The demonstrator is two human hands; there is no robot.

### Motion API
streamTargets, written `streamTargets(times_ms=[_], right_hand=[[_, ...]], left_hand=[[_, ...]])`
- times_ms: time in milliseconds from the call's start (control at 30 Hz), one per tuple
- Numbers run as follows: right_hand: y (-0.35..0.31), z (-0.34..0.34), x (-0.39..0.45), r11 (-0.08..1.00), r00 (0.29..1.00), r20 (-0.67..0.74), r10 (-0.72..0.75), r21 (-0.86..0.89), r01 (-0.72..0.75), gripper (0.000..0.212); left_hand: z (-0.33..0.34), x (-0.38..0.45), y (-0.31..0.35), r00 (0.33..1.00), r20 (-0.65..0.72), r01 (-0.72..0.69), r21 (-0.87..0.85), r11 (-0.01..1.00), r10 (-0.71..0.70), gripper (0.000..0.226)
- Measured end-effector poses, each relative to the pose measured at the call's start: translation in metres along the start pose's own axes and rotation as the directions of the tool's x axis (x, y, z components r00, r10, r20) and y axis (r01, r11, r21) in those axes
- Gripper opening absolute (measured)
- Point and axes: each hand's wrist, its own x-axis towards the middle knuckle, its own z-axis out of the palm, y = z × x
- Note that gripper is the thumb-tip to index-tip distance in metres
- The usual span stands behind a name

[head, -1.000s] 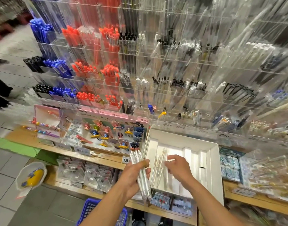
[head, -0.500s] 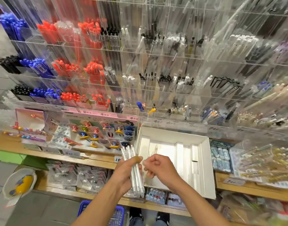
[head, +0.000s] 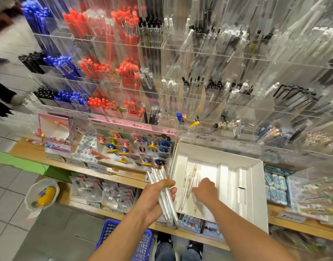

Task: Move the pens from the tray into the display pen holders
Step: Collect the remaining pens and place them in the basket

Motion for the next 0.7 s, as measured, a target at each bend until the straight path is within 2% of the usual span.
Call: streamTargets(times_ms=[100,167,267,333,400,533,600,633,700], right_hand=[[0.000,-0.020,-0.015,0.974,0.999,-0.015,-0.042,0.220,0.044,0.013],[-0.002,-0.038,-0.036,0.892,0.995,0.007,-0.096,0.444,0.083,0.024],[-0.008,-0.060,-0.078,0.736,0.947,0.075,-0.313,0.650,0.192,0.025],[-0.015,-0.065,-0.106,0.692,0.901,0.110,-0.419,0.681,0.239,0.025],[-0.024,-0.064,-0.125,0.709,0.891,0.100,-0.444,0.648,0.280,0.024],[-0.035,-0.057,-0.136,0.758,0.905,-0.049,-0.422,0.529,0.382,0.015],[-0.032,-0.054,-0.134,0.744,0.890,-0.055,-0.452,0.528,0.411,0.020],[-0.030,-0.054,-0.131,0.731,0.883,-0.021,-0.469,0.552,0.401,0.021],[-0.025,-0.060,-0.119,0.685,0.867,0.081,-0.493,0.650,0.329,0.021]], left_hand=[[0.001,0.000,0.000,1.000,-0.013,0.001,-0.002,1.000,-0.001,0.024],[0.003,0.001,0.000,1.000,-0.007,-0.010,0.005,1.000,0.010,0.041],[0.011,0.001,-0.001,0.999,0.013,-0.029,-0.013,1.000,0.029,0.053],[0.017,0.000,-0.003,0.998,0.063,-0.007,-0.025,1.000,0.009,0.045],[0.022,-0.002,-0.006,0.995,0.101,0.022,-0.018,1.000,-0.020,0.050],[0.030,0.001,-0.013,0.999,0.041,-0.006,-0.050,0.999,0.008,0.087],[0.027,0.006,-0.017,1.000,0.010,-0.027,-0.012,1.000,0.027,0.113],[0.026,0.007,-0.016,1.000,0.018,-0.024,0.003,1.000,0.024,0.112],[0.024,0.006,-0.011,0.999,0.052,-0.001,-0.009,1.000,0.002,0.086]])
